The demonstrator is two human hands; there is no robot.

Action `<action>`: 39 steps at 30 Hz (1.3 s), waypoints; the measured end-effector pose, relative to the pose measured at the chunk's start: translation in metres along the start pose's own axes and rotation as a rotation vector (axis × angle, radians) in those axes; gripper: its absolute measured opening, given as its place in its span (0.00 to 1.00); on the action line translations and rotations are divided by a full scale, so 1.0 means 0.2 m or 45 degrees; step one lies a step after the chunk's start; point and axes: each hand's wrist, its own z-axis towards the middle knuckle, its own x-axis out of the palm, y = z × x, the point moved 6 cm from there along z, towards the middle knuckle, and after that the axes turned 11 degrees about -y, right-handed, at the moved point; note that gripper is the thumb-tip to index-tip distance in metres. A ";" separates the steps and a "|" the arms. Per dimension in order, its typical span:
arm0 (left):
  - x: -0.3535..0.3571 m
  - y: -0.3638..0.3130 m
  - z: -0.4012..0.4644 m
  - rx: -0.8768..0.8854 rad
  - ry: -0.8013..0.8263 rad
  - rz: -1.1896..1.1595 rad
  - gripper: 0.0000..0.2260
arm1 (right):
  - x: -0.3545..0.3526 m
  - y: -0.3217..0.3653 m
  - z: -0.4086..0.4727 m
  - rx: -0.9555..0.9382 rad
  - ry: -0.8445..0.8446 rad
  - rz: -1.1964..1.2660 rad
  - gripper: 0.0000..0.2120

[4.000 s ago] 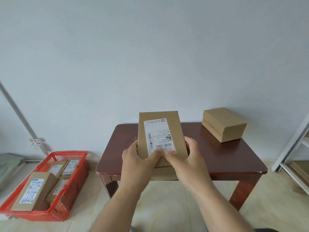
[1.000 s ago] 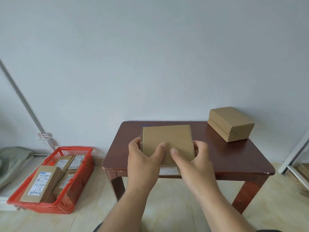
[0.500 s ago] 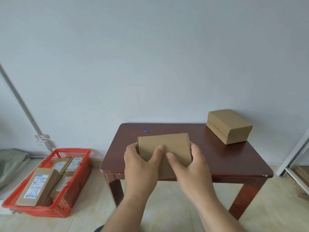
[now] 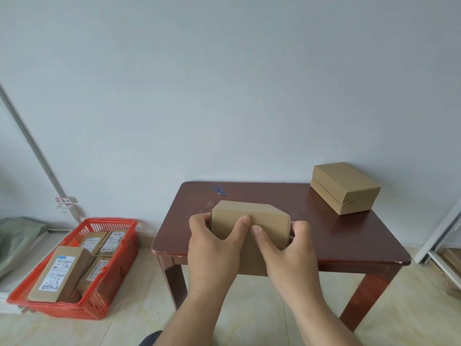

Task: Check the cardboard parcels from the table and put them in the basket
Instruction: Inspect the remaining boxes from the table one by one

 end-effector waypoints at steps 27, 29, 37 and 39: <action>0.02 0.11 -0.03 -0.100 0.197 -0.034 0.34 | 0.04 -0.01 0.04 0.237 0.286 0.125 0.28; 0.02 0.12 -0.03 -0.138 0.223 -0.027 0.29 | 0.04 -0.02 0.03 0.265 0.271 0.137 0.30; 0.03 0.16 -0.05 -0.208 0.287 -0.013 0.25 | 0.03 -0.03 0.00 0.303 0.273 0.131 0.29; 0.03 0.17 -0.05 -0.221 0.274 -0.026 0.26 | 0.04 -0.04 0.00 0.310 0.264 0.117 0.28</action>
